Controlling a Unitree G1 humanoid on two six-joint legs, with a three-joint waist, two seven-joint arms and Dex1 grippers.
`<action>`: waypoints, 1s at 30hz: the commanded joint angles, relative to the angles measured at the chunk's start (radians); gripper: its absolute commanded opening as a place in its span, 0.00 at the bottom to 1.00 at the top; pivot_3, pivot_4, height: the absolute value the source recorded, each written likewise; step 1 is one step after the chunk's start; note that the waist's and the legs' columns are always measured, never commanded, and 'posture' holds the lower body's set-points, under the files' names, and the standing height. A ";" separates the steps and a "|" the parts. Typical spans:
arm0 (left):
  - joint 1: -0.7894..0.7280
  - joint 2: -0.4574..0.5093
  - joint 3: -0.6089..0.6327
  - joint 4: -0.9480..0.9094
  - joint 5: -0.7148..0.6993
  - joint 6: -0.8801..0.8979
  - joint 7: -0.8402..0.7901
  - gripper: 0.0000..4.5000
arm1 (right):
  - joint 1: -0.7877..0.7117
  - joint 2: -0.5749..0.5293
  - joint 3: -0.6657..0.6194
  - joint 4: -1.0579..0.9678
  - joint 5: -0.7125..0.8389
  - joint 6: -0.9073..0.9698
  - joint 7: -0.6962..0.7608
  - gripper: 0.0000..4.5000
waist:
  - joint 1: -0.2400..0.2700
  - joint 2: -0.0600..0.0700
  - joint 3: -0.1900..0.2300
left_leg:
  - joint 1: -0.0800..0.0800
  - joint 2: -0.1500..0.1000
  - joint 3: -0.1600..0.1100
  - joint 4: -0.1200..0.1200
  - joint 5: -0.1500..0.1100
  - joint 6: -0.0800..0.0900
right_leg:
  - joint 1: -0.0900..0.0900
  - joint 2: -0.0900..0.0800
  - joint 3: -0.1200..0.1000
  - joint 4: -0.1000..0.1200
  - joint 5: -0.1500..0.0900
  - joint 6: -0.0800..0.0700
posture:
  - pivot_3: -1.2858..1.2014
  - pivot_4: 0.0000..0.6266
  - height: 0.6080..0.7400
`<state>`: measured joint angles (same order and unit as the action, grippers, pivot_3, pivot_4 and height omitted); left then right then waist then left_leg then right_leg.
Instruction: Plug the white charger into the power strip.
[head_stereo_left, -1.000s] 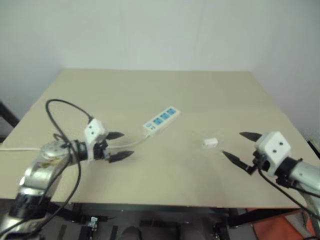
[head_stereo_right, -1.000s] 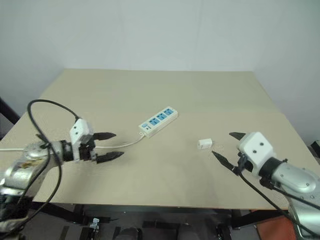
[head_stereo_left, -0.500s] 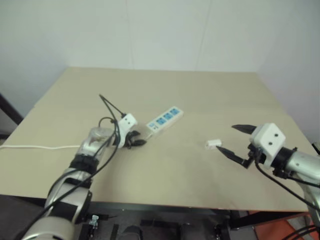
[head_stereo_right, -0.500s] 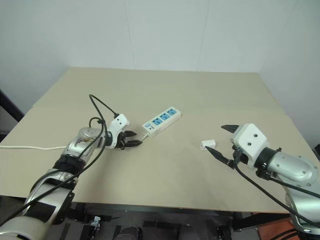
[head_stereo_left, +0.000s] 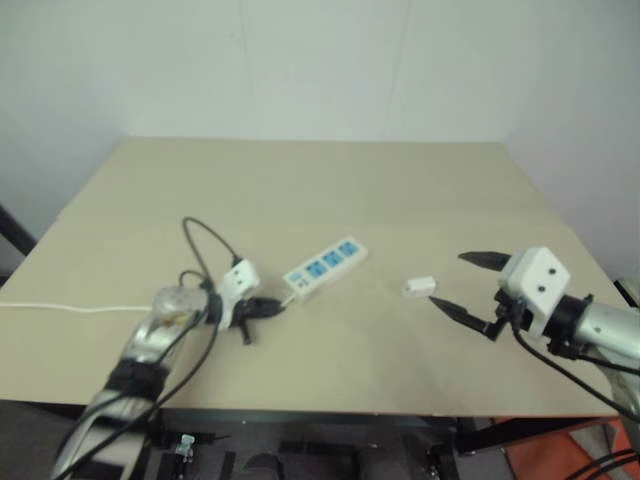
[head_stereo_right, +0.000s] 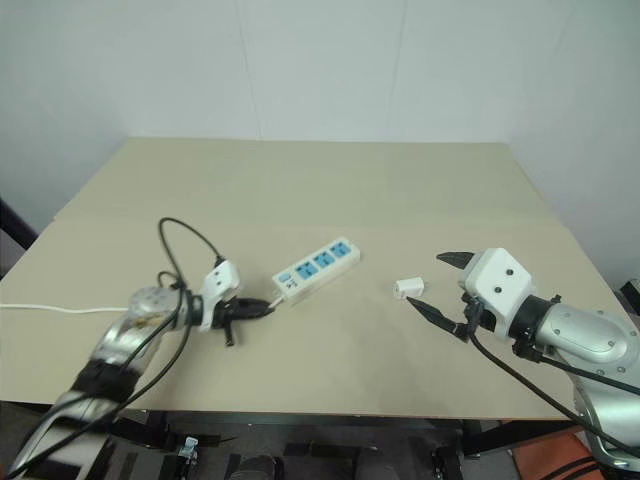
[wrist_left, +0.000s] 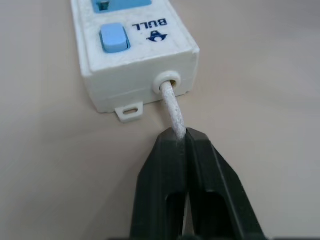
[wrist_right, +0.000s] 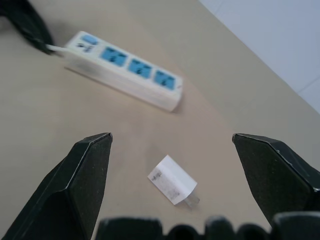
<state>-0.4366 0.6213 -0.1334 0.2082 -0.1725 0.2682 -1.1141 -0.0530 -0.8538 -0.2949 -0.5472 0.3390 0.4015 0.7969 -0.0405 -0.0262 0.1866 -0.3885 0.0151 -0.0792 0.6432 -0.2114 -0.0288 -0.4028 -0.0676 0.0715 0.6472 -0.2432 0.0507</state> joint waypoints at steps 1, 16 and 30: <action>0.126 0.056 0.067 -0.171 -0.037 0.069 0.034 0.31 | -0.004 -0.009 -0.028 -0.030 0.019 -0.002 0.002 1.00 | -0.003 0.000 0.000 | 0.000 0.000 0.000 0.000 0.000 0.000 | 0.000 0.000 0.000 0.000 -0.001 0.001 | 0.52 0.24 1.00; 0.070 -0.196 0.138 -0.011 -0.064 -0.380 0.162 1.00 | -0.037 -0.005 -0.009 -0.017 0.024 -0.002 0.014 1.00 | 0.027 0.000 0.000 | -0.001 -0.001 0.000 0.001 0.000 0.000 | 0.001 0.000 0.000 -0.003 0.001 0.000 | 0.52 0.24 1.00; -0.129 -0.315 0.074 0.402 -0.032 -0.578 0.028 1.00 | -0.008 -0.003 -0.041 -0.075 0.051 0.023 -0.026 1.00 | 0.025 -0.001 0.000 | -0.002 -0.001 0.000 0.001 0.000 0.000 | 0.001 0.000 0.000 -0.003 0.001 0.001 | 0.52 0.24 1.00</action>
<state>-0.5437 0.3159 -0.0504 0.5971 -0.1998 -0.2710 -1.0693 -0.0591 -0.8534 -0.2943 -0.5877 0.3766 0.4186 0.7833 -0.0156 -0.0267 0.1863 -0.3903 0.0142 -0.0790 0.6445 -0.2113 -0.0288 -0.4024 -0.0676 0.0710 0.6439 -0.2425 0.0517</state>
